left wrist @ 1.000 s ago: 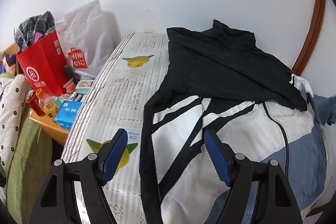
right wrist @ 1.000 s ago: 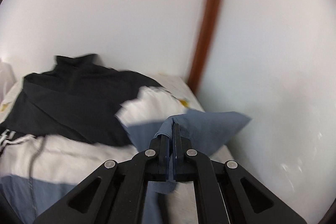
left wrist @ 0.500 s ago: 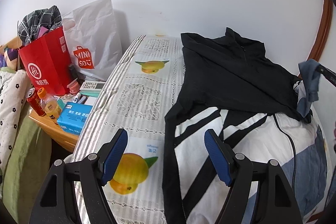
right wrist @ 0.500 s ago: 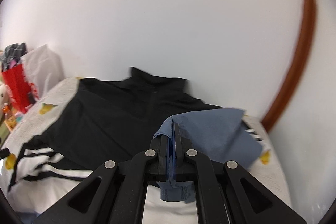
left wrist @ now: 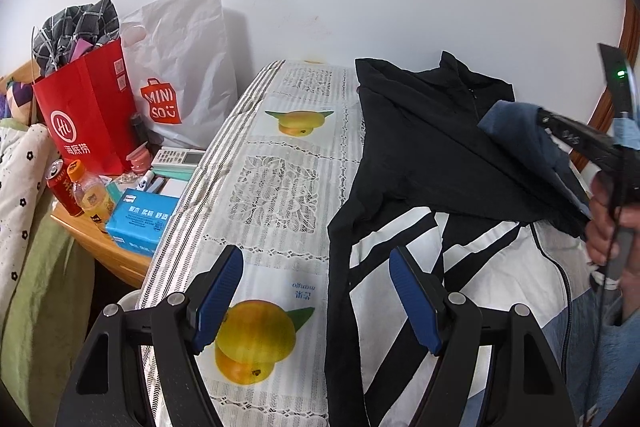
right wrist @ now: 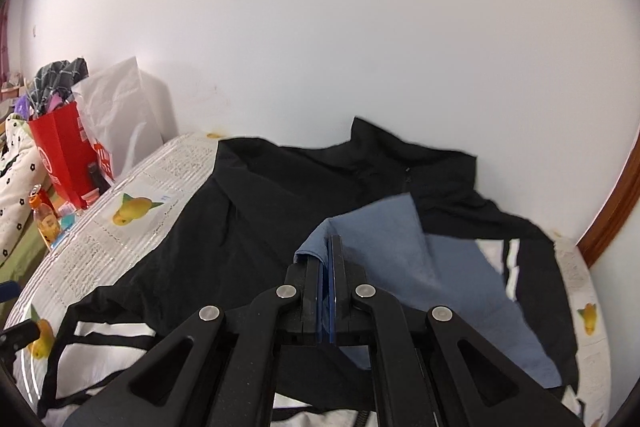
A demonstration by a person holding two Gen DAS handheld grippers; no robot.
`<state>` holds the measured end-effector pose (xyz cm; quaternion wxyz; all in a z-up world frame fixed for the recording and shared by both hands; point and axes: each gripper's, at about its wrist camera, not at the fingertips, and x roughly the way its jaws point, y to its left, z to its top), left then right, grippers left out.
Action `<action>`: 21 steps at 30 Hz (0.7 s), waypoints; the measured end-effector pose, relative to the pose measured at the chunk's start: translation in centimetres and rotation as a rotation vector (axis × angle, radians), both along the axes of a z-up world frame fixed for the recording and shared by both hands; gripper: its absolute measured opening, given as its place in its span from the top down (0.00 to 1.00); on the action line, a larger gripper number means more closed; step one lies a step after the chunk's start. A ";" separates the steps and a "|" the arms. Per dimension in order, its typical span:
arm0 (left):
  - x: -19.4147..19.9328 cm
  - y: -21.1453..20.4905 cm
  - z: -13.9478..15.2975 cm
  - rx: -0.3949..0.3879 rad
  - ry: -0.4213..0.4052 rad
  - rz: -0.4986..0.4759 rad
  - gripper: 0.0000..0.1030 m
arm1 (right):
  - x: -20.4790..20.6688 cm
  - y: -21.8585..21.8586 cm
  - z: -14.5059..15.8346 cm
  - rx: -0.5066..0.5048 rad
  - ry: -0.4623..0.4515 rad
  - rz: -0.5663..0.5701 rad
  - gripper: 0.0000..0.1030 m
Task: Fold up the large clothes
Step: 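Fold the blue sleeve across the jacket body and open the right tool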
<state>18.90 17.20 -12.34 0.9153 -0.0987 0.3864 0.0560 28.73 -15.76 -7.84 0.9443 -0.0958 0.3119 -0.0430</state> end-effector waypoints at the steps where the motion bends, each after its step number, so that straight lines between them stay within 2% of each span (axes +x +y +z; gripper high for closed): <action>1: 0.0 0.0 0.0 0.001 0.000 -0.001 0.28 | 0.3 0.0 -0.5 0.011 0.007 0.000 0.98; 6: 0.1 -0.2 0.1 0.006 -0.001 -0.006 0.28 | 1.2 -0.2 -2.7 0.043 0.064 -0.011 0.96; 7: 0.1 -0.3 0.1 0.007 -0.001 -0.008 0.28 | 1.4 -0.3 -3.0 0.047 0.082 -0.013 0.88; 8: 0.2 -0.4 0.2 0.007 -0.002 -0.011 0.28 | 1.5 -0.3 -3.3 0.049 0.103 -0.020 0.70; 9: 0.2 -0.5 0.3 0.008 -0.002 -0.012 0.28 | 1.7 -0.5 -3.5 0.044 0.132 -0.041 0.58; 10: 0.3 -0.6 0.3 0.010 -0.002 -0.013 0.28 | 1.7 -0.7 -3.6 0.033 0.151 -0.068 0.42; 14: 0.2 -1.4 0.8 0.022 -0.004 -0.025 0.28 | 0.3 -1.8 -2.7 0.052 0.126 -0.103 0.24; 16: 0.2 -1.8 1.0 0.026 -0.005 -0.035 0.28 | -1.1 -2.6 -1.5 0.097 0.082 -0.111 0.19; 17: 0.2 -2.1 1.2 0.031 -0.005 -0.040 0.28 | -1.7 -2.9 -0.9 0.117 0.062 -0.111 0.14; 19: 0.1 -2.7 1.7 0.040 -0.007 -0.049 0.28 | -3.3 -3.7 0.4 0.158 0.018 -0.102 0.10; 21: 0.2 -3.3 2.1 0.044 -0.011 -0.054 0.28 | -4.5 -4.4 1.5 0.159 -0.007 -0.108 0.10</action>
